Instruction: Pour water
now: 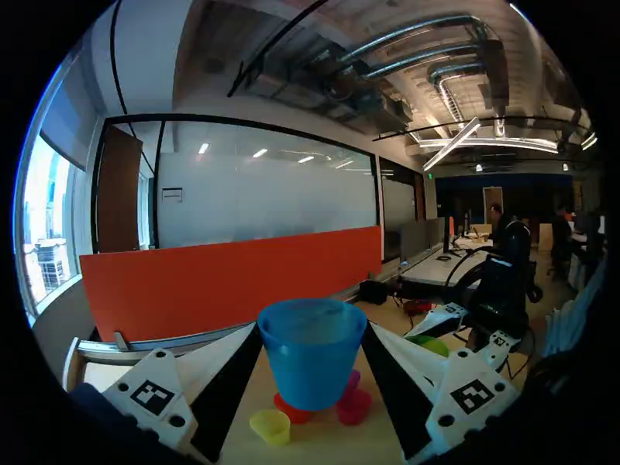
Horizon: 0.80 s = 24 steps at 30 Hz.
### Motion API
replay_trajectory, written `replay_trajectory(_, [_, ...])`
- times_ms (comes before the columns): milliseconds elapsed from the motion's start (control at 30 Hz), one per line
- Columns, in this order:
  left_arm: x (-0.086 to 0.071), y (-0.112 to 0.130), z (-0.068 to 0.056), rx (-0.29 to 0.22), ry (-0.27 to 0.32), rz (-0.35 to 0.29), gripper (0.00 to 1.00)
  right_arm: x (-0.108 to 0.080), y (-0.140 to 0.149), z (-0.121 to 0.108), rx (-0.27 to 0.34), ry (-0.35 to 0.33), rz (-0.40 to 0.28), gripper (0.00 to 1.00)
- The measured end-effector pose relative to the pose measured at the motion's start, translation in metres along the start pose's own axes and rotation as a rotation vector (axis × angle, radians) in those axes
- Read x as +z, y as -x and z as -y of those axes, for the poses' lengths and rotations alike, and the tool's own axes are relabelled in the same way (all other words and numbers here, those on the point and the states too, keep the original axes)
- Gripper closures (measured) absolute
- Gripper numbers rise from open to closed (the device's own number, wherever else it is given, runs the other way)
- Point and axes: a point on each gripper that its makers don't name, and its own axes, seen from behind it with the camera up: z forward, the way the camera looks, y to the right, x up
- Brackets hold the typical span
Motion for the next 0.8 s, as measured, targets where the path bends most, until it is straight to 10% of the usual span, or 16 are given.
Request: replay_trajectory(800, [-0.016, 0.086, 0.005, -0.006, -0.016, 0.115, 0.12, -0.045, 0.006, -0.045, 0.003, 0.093, 0.066, 0.09])
